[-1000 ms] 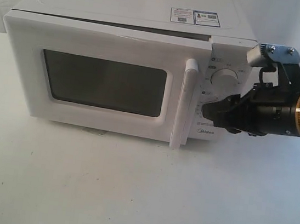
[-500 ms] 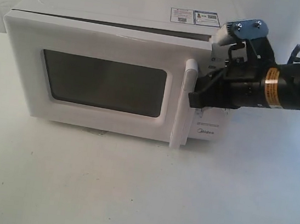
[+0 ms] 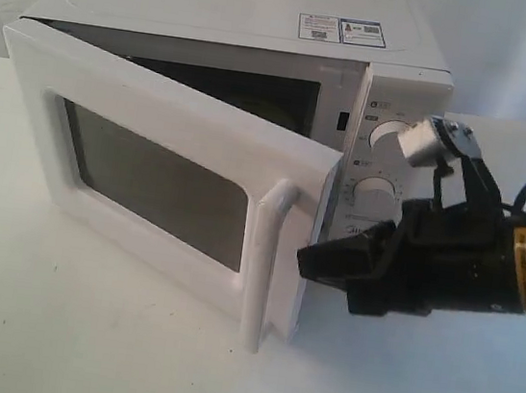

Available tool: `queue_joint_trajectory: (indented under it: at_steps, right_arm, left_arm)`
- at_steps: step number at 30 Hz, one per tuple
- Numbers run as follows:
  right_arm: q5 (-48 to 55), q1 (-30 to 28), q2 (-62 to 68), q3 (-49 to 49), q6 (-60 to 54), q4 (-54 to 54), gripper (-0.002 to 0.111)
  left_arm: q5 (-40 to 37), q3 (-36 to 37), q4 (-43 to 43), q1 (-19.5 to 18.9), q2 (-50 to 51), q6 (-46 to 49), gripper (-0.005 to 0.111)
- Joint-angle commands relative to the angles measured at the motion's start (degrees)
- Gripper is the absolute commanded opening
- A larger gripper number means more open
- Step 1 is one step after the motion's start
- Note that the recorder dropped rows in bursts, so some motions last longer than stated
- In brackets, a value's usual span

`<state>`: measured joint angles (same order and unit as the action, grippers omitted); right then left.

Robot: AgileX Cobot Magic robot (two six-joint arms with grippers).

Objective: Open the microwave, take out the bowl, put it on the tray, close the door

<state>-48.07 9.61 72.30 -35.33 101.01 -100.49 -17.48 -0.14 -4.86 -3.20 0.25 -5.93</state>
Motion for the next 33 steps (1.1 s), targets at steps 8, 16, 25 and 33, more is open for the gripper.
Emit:
queue_joint_trajectory:
  at_steps: [8,16,25,33]
  right_arm:
    - [8.34,0.05,-8.12,4.78,2.23,0.54,0.0]
    - [23.1,0.05,-7.63,4.39,2.47,0.54,0.0]
    - [14.98,0.05,-7.63,0.69,1.2,0.54,0.0]
    - [5.53,0.42,-7.63,-2.6,1.19,0.54,0.0]
  left_arm:
    - [-0.06,0.14,-0.27,-0.06,-0.25,-0.31,0.0]
    - [-0.06,0.14,-0.27,-0.06,-0.25,-0.31,0.0]
    - [-0.06,0.14,-0.27,-0.06,-0.25,-0.31,0.0]
    - [-0.06,0.14,-0.27,-0.06,-0.25,-0.31,0.0]
